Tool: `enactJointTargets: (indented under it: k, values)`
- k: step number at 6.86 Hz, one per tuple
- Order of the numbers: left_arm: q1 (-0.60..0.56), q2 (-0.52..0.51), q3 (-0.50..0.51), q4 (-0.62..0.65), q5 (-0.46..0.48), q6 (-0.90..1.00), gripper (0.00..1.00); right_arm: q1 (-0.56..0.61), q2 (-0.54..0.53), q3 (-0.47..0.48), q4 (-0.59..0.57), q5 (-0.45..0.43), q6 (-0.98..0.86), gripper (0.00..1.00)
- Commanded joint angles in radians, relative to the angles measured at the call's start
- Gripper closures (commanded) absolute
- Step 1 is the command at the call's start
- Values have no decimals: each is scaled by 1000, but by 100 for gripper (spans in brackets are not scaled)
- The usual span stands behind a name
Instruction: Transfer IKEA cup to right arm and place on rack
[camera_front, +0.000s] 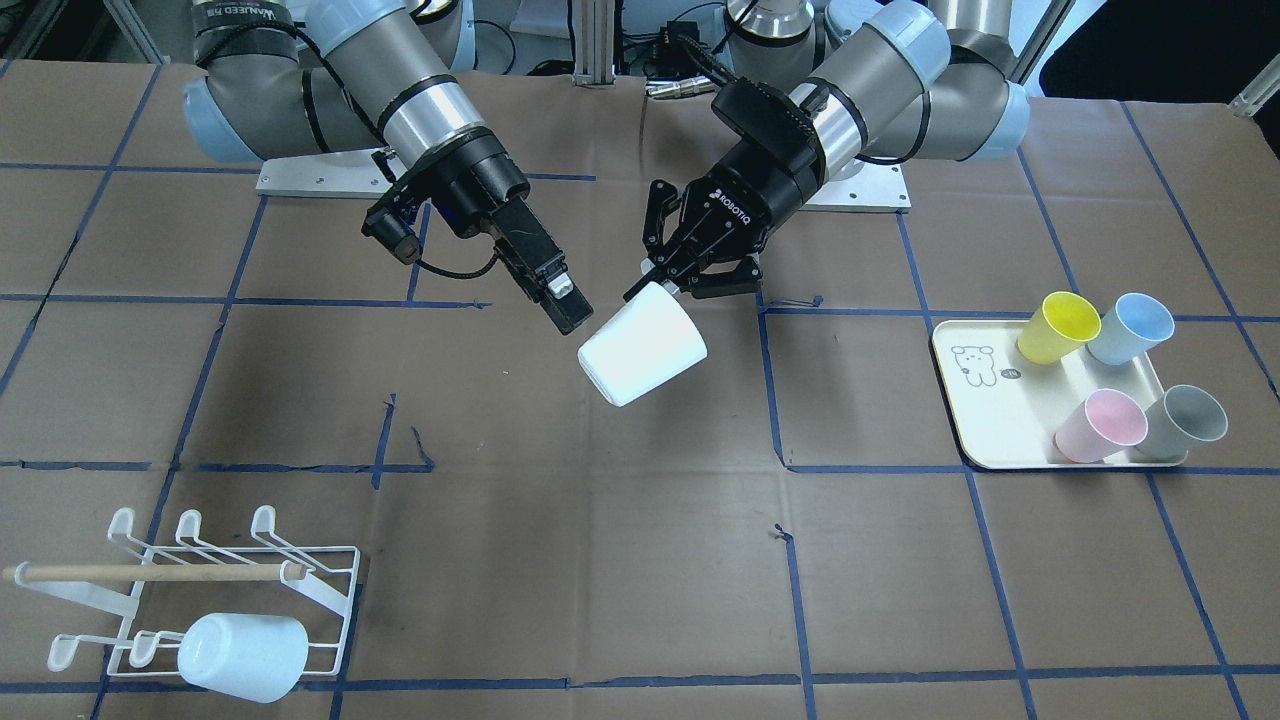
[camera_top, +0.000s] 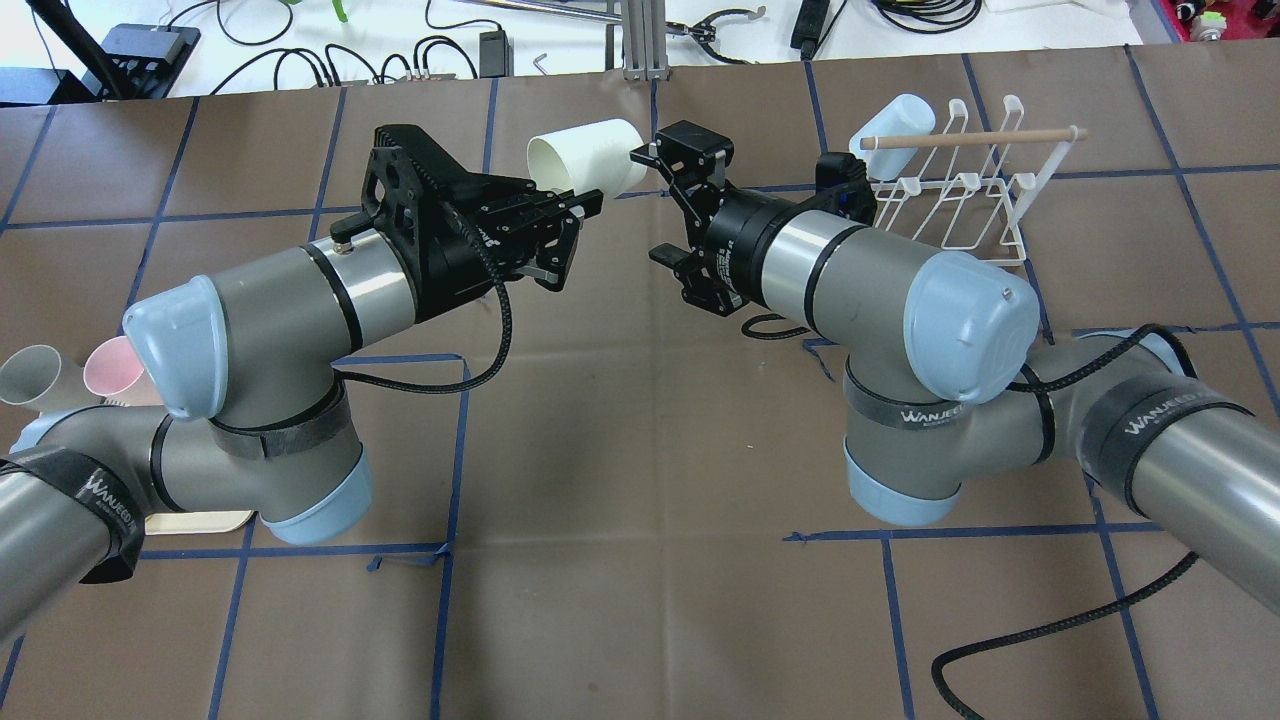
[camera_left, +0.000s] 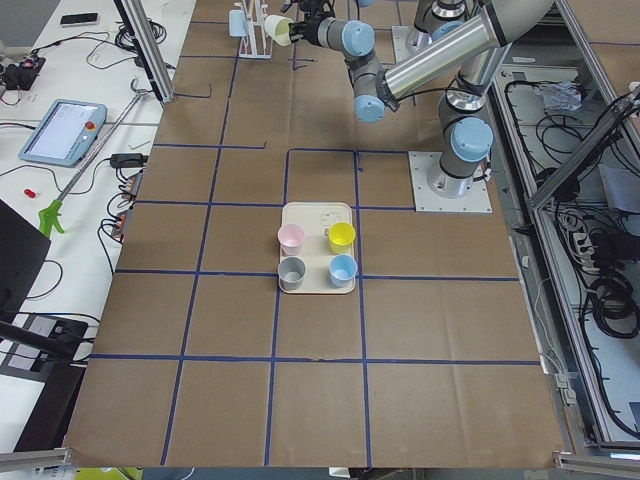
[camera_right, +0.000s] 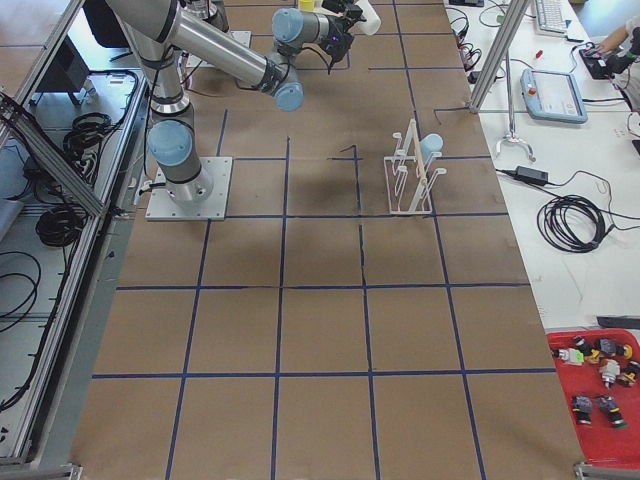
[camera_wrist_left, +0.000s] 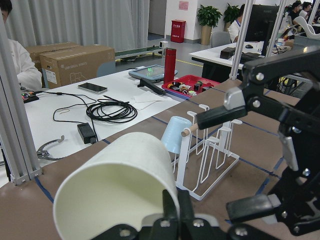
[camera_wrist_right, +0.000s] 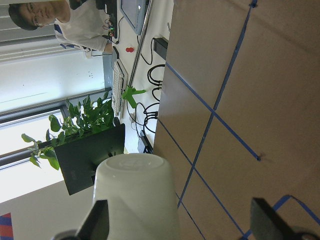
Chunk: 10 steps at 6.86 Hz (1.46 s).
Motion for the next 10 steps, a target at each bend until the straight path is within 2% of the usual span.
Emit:
enactJointTargets:
  k: [1, 7, 10]
  values:
    - [0, 1, 0, 0, 0, 0, 100, 4, 16, -56, 38, 1, 1, 0]
    - [0, 9, -2, 0, -2, 0, 100, 39, 115, -168, 41, -1, 1, 0]
    - [0, 13, -2, 0, -2, -2, 100, 45, 123, -182, 41, -2, 1, 0]
